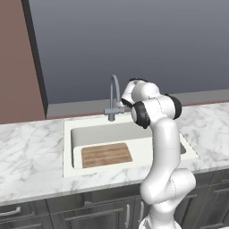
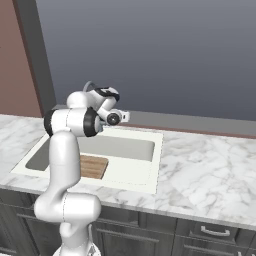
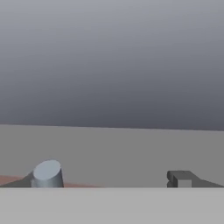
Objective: Turn on the sink faucet with hot water and rinse the cutting board for ten seconds, then turn off the faucet. Push the cutting board to reach the water if necessary.
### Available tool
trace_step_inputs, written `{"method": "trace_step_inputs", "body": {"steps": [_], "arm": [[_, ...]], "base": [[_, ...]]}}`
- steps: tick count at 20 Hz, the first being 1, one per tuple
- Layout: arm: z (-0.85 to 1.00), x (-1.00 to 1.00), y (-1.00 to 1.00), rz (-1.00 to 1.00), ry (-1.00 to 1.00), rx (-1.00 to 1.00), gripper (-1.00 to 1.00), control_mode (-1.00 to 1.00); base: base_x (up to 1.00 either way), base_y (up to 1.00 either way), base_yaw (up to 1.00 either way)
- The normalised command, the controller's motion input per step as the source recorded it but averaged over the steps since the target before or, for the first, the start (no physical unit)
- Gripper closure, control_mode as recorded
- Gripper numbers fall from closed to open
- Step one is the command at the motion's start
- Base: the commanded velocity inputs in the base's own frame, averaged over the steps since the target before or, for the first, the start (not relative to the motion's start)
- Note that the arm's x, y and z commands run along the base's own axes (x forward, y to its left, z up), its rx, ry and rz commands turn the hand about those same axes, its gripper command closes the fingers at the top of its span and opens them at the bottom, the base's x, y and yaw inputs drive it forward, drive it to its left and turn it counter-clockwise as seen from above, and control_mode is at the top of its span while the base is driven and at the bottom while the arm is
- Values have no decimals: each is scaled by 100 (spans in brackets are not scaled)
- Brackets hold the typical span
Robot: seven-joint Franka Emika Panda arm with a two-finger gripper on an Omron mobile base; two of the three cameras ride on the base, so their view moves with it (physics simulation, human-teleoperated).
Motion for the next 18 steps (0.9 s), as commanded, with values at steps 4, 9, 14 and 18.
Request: {"method": "trace_step_inputs", "body": {"steps": [4, 9, 14, 18], "arm": [[0, -10, -62, 0, 0, 0, -100, -100], [0, -21, -75, 2, 0, 0, -100, -100], [0, -27, -73, 1, 0, 0, -100, -100], [0, -35, -69, 0, 0, 0, -100, -100]], "base": [[0, 0, 0], [0, 0, 0], [0, 0, 0], [0, 0, 0]]}}
